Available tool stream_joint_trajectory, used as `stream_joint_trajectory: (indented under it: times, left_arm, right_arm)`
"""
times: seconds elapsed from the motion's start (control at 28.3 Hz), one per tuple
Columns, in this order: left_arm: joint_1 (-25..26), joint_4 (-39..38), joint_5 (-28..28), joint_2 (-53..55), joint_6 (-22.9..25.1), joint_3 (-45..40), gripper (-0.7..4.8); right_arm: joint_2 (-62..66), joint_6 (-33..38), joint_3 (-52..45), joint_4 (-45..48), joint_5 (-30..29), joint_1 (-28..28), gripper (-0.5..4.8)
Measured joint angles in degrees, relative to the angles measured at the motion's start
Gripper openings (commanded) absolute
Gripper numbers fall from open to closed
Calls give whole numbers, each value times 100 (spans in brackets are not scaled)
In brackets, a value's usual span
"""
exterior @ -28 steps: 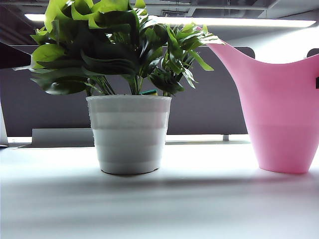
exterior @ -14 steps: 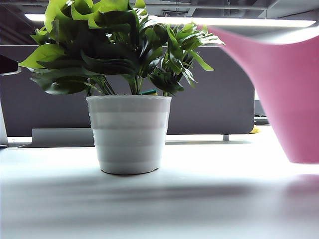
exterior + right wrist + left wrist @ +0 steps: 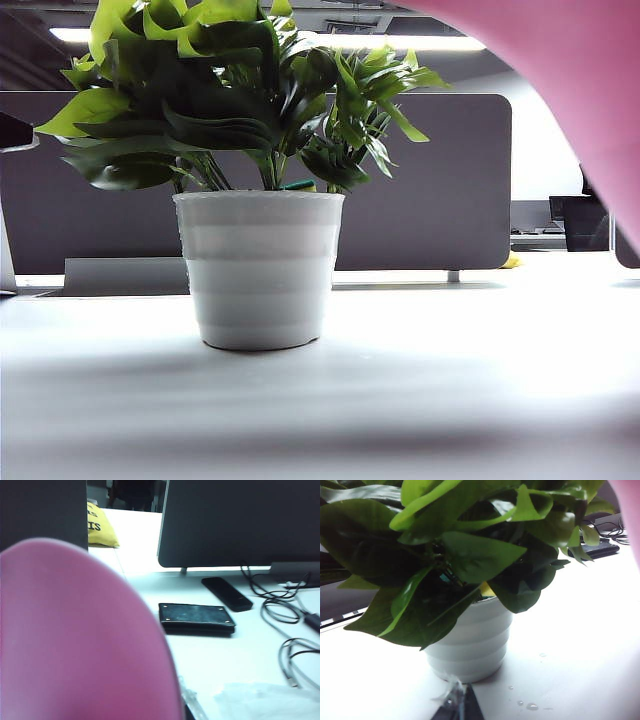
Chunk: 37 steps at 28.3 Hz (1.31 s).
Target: Pick up the watering can from the table, water the potted plant, and put the can back.
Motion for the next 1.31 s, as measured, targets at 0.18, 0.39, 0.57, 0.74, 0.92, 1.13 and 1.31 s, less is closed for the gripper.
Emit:
stream_joint_trajectory:
  times: [0.18, 0.39, 0.57, 0.74, 0.92, 1.13, 1.31]
  left_arm:
    - [4, 0, 0, 0, 0, 0, -5]
    - [356, 0, 4, 0, 0, 0, -5]
    - [890, 0, -2, 0, 0, 0, -5]
    - [866, 0, -7, 0, 0, 0, -5]
    - [675, 0, 0, 0, 0, 0, -5]
    - [664, 0, 0, 0, 0, 0, -5]
    - [647, 0, 0, 0, 0, 0, -5]
  right_arm:
    - [-22, -332, 616, -535, -4, 0, -9]
    - [55, -531, 1040, -706, -9, 0, -9]
    - [323, -841, 1360, -802, -28, 13, -9]
    - [817, -1182, 1845, -831, -98, 125, -9]
    - [1250, -1460, 2334, -933, -197, 380, -9]
    - [1578, -1939, 2728, -1110, -210, 660, -9]
    - [1744, -2258, 2968, -1259, -15, 833, -9]
